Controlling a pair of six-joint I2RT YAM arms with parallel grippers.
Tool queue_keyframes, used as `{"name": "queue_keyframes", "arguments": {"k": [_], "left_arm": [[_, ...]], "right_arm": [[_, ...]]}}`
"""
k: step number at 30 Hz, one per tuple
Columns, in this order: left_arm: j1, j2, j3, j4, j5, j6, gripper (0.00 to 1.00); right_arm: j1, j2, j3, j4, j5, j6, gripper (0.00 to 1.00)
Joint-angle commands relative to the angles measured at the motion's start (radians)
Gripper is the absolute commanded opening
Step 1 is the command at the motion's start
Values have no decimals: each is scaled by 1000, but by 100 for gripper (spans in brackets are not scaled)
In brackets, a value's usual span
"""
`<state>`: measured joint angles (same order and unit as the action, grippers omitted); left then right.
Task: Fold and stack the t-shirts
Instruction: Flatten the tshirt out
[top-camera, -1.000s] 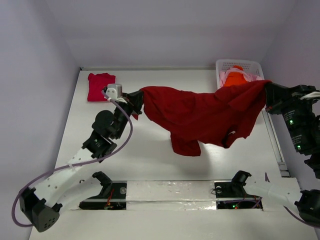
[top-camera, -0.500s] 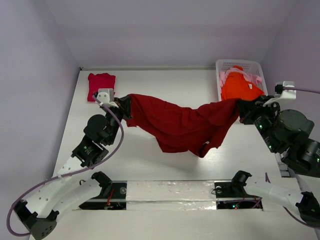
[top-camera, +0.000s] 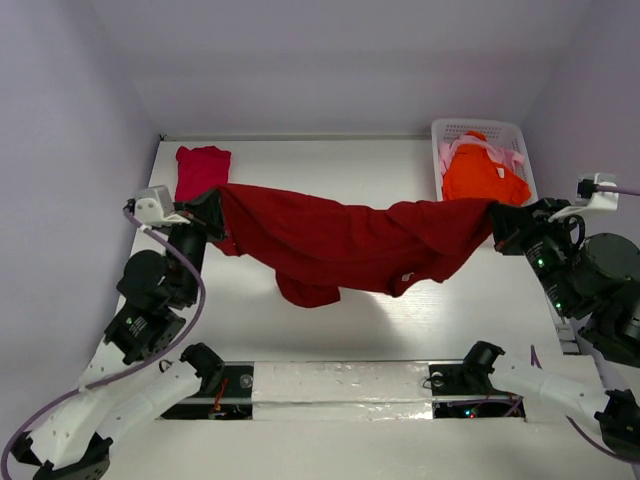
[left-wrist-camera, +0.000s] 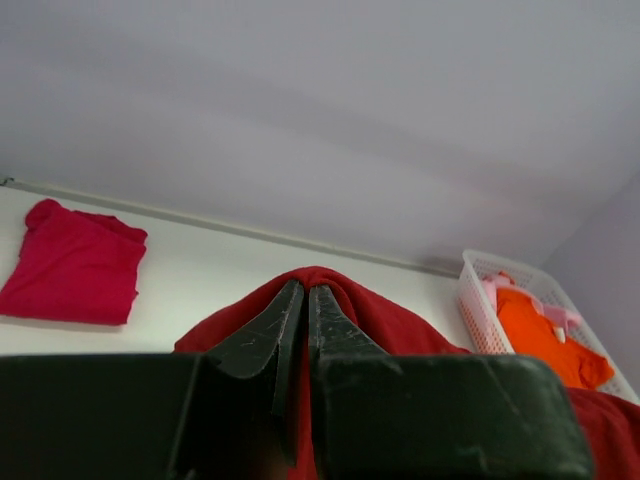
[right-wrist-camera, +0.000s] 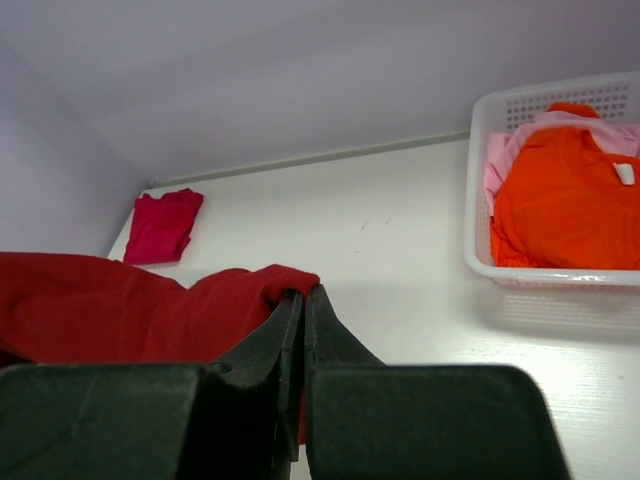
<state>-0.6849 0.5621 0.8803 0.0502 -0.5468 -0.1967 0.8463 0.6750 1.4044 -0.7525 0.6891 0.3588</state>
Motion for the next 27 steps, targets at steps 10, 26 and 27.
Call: {"name": "queue_keyframes", "arguments": {"k": [10, 26, 27], "left_arm": [[5, -128, 120, -36, -74, 16, 0], [5, -241, 178, -98, 33, -33, 0], [5, -249, 178, -95, 41, -35, 0]], "right_arm": [[8, -54, -16, 142, -192, -66, 0], [8, -153, 94, 151, -459, -35, 0], [8, -161, 103, 159, -470, -35, 0]]}}
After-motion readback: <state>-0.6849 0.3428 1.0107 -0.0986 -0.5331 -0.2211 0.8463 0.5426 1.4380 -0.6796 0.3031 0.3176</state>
